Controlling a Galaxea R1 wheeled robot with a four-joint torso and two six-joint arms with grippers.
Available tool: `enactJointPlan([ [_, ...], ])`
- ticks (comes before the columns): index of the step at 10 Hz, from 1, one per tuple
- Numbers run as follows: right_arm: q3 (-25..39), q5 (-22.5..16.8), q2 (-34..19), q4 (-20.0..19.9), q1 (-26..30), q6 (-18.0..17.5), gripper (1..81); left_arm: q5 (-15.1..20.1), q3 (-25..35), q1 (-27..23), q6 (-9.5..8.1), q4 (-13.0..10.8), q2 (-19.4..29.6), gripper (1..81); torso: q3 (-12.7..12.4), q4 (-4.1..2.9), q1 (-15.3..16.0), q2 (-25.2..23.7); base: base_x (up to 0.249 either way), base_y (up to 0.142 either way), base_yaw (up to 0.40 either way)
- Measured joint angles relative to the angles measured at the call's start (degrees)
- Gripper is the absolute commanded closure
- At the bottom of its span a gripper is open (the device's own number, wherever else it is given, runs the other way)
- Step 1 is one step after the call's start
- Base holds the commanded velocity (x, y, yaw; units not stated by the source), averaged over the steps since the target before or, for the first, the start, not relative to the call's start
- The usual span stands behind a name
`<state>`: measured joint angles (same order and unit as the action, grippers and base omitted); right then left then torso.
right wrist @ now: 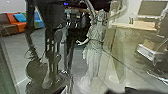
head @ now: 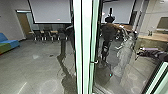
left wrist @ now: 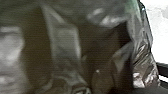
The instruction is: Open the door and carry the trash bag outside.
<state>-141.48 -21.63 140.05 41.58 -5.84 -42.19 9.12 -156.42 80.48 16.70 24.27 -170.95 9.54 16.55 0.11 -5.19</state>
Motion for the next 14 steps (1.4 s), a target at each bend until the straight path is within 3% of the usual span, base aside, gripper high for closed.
enactJointPlan([
  [4,0.00,-0.76,-0.82,0.20,-0.13,0.93,1.0,0.02,0.00,0.48,0.00,0.00,0.02,81.1,-0.02,0.00,-0.09,-0.04,0.037,0.000,0.000],
  [9,0.48,-9.55,-2.43,-2.50,-2.28,2.76,1.0,0.05,-0.01,0.16,0.00,0.01,0.16,81.1,-0.07,0.13,-0.17,-0.13,0.046,0.000,0.000],
  [14,-0.22,-7.67,-2.06,-1.48,-2.78,2.08,1.0,-0.05,0.00,0.24,-0.02,0.04,0.16,81.1,-0.07,0.13,-0.09,-0.11,0.000,0.000,0.000],
])
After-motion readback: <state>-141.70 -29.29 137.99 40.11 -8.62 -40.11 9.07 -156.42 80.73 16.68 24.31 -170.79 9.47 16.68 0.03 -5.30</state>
